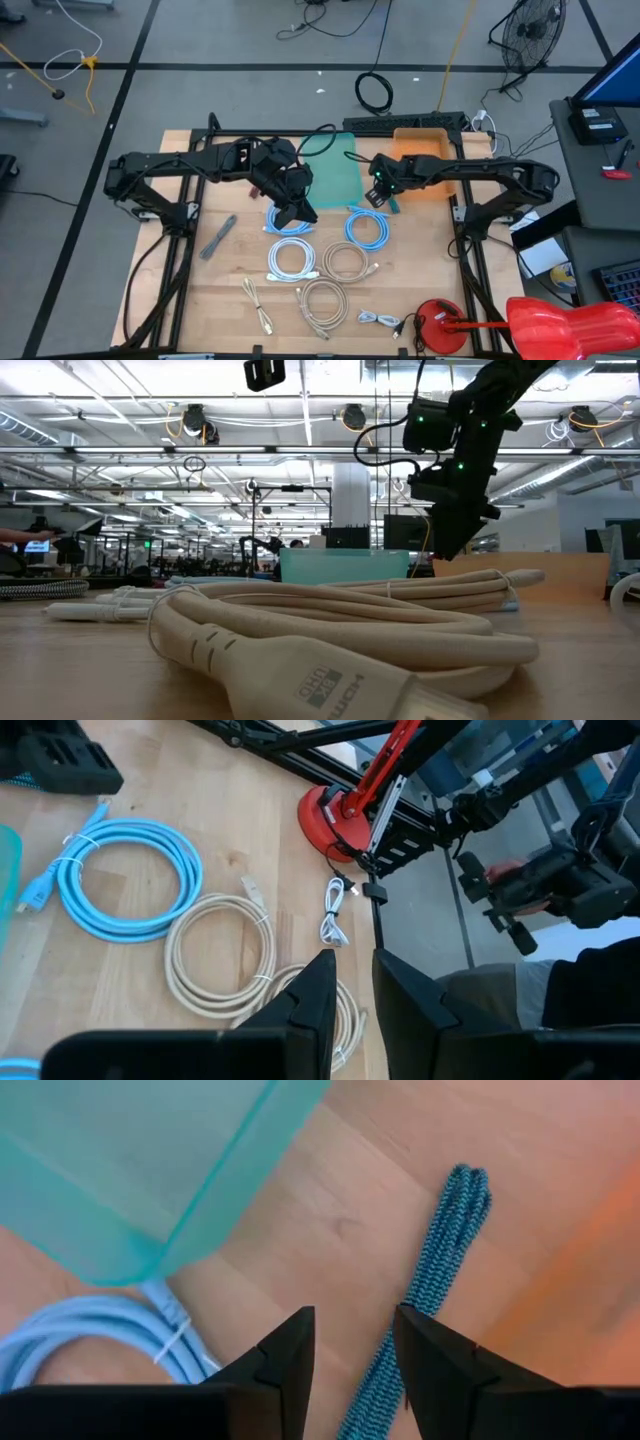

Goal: Pick & Place USB Port
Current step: Put the blue changer cable into the orange bin

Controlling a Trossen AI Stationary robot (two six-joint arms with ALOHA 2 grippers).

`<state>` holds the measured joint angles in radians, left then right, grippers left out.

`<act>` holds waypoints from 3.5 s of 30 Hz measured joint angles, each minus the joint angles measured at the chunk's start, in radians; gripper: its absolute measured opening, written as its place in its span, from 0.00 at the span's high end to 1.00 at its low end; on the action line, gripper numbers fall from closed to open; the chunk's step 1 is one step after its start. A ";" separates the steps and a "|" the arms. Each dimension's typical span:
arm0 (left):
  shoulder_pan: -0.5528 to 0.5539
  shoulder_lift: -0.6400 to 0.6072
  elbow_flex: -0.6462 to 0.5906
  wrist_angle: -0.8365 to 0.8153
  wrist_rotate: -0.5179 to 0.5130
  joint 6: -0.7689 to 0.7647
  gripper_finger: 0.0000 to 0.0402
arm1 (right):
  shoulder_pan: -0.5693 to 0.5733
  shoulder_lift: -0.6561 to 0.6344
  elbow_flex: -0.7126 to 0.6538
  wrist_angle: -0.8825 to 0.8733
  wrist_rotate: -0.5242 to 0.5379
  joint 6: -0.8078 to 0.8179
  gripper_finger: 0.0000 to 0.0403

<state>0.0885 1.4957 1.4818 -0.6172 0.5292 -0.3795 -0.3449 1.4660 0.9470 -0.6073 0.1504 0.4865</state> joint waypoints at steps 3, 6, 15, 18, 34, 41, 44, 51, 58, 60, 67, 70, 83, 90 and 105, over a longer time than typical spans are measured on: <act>0.000 0.000 0.000 -0.001 0.001 -0.001 0.82 | 0.000 0.014 0.001 0.023 0.017 -0.089 0.68; 0.000 0.000 0.000 -0.007 0.004 -0.008 0.82 | -0.003 0.021 0.001 0.014 0.063 -0.145 0.68; 0.000 0.000 0.000 -0.033 0.012 -0.019 0.82 | -0.029 0.092 0.002 -0.012 0.086 -0.181 0.68; 0.000 0.000 0.000 -0.041 0.012 -0.019 0.82 | -0.029 0.113 0.000 -0.010 0.084 -0.177 0.68; -0.019 0.000 0.000 -0.043 0.007 -0.022 0.82 | -0.028 0.217 0.005 -0.009 0.068 -0.180 0.68; -0.028 0.000 0.000 -0.035 -0.007 -0.030 0.82 | -0.041 0.218 0.002 -0.056 0.067 -0.125 0.84; -0.033 0.000 0.000 -0.027 -0.007 -0.034 0.82 | -0.041 0.218 0.002 -0.059 0.065 -0.124 0.96; -0.033 0.000 0.000 -0.022 -0.025 -0.041 0.82 | -0.028 0.204 0.021 -0.079 0.049 -0.077 0.99; -0.033 0.000 0.000 -0.017 -0.034 -0.031 0.82 | -0.021 0.123 0.145 -0.122 0.098 -0.077 1.00; -0.032 0.000 0.000 -0.014 -0.034 -0.028 0.82 | -0.020 0.096 0.180 -0.141 0.119 -0.080 1.00; -0.032 0.000 0.000 -0.014 -0.040 -0.022 0.82 | -0.042 0.063 0.217 -0.159 0.013 -0.100 0.99; -0.032 0.000 0.000 -0.014 -0.041 -0.022 0.82 | -0.037 0.085 0.213 -0.168 -0.046 -0.134 0.93; -0.032 0.000 0.000 -0.015 -0.040 -0.006 0.82 | -0.015 0.109 0.068 -0.138 0.006 -0.144 0.53; -0.032 0.000 0.000 -0.019 -0.033 -0.007 0.82 | -0.016 0.107 -0.015 -0.076 -0.017 -0.123 0.50; -0.037 0.000 0.000 -0.015 -0.033 -0.027 0.82 | -0.015 0.106 -0.173 -0.049 -0.024 -0.080 0.71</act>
<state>0.0514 1.4960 1.4818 -0.6324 0.4965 -0.4065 -0.3595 1.5723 0.7740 -0.6564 0.1266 0.4068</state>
